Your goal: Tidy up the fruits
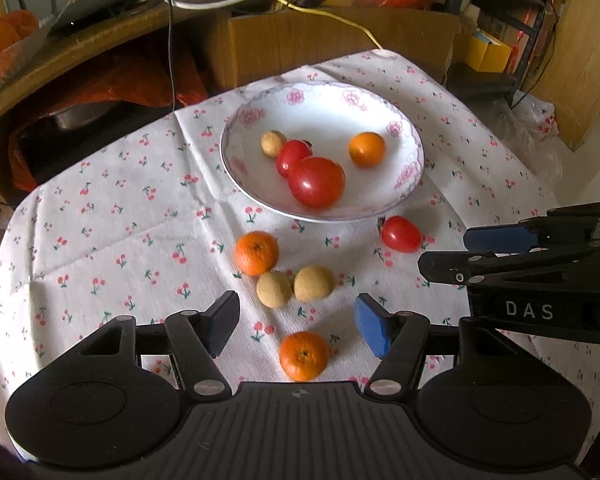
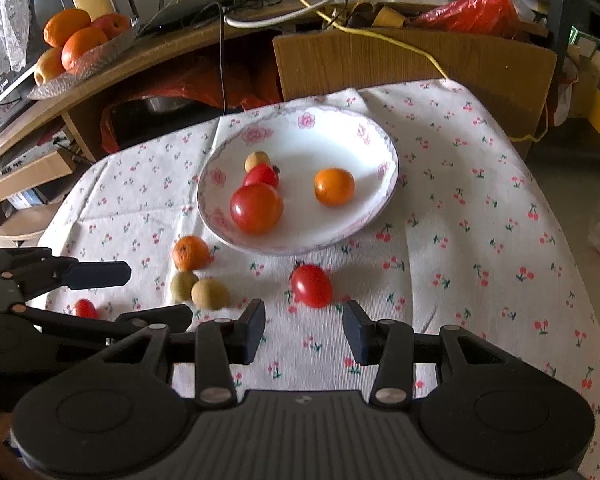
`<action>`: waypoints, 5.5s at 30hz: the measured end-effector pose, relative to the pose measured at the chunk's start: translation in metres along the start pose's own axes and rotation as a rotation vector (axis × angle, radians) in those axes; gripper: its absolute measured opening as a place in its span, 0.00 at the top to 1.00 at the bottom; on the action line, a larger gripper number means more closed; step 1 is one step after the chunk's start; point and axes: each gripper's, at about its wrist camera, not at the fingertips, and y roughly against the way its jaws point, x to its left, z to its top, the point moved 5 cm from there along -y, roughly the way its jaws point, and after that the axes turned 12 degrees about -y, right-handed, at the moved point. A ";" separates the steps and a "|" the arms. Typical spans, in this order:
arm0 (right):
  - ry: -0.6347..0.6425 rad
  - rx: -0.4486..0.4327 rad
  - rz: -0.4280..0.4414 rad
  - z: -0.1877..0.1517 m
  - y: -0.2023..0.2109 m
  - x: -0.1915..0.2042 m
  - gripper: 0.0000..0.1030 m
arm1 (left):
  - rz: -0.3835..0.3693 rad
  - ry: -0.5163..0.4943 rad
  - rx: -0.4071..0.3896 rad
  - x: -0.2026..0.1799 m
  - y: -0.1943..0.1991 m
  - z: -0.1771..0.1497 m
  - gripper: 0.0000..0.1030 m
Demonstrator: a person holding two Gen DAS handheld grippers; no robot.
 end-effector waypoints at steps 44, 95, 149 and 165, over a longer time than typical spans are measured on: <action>0.025 0.050 -0.025 -0.007 -0.012 -0.011 0.63 | -0.068 -0.035 0.087 -0.012 -0.025 -0.020 0.61; 0.258 0.049 -0.137 -0.002 -0.051 0.014 0.80 | -0.080 -0.074 0.089 -0.007 -0.024 -0.029 0.58; 0.200 0.000 -0.060 0.000 -0.016 0.015 0.81 | -0.061 -0.040 -0.002 0.002 -0.001 0.002 0.61; 0.158 -0.071 -0.021 0.021 0.001 0.017 0.81 | -0.045 -0.028 -0.057 0.008 0.003 0.028 0.61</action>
